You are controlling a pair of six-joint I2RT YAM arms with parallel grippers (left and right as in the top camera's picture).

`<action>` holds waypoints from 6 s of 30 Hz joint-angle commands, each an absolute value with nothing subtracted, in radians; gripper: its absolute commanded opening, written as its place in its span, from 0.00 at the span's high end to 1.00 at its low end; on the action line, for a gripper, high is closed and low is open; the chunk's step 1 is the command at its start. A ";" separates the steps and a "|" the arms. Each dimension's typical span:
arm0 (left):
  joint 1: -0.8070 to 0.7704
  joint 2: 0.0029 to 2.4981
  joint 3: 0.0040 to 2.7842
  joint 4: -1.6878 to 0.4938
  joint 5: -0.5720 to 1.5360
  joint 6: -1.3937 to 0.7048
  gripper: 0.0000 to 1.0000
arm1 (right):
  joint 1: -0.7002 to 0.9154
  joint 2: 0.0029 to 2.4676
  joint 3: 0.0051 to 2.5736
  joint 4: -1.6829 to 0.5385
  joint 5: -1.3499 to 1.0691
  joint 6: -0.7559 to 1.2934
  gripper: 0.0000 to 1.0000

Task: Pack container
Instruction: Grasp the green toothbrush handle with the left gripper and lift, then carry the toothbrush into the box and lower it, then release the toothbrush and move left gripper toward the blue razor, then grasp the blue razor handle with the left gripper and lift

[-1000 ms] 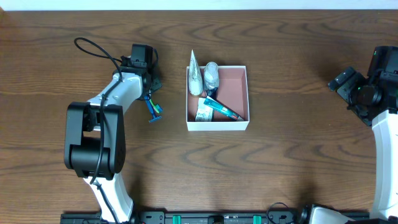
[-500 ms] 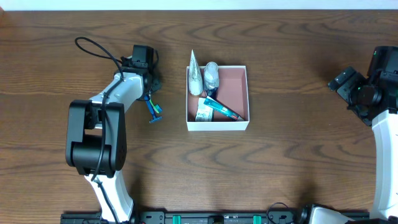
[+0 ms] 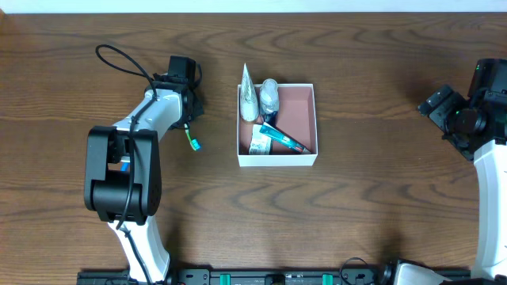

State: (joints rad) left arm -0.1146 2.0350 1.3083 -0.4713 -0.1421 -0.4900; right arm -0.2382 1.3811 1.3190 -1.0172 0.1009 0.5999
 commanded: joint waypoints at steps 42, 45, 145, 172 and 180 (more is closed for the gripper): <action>-0.818 1.604 1.399 -0.408 -0.308 -0.481 0.94 | -0.244 1.382 1.333 -1.018 0.101 0.616 0.01; -0.818 1.671 1.399 -0.372 -0.309 -0.484 0.94 | -0.244 1.382 1.333 -1.018 0.101 0.616 0.01; 0.348 1.785 1.417 -1.099 -0.085 -0.102 0.20 | -0.244 1.382 1.333 -1.018 0.101 0.616 0.01; 0.348 1.793 1.157 -0.868 -0.085 0.191 0.02 | -0.244 1.382 1.333 -1.018 0.101 0.616 0.01; 0.348 1.793 1.069 -0.775 -0.086 0.191 0.02 | -0.244 1.382 1.333 -1.018 0.101 0.616 0.01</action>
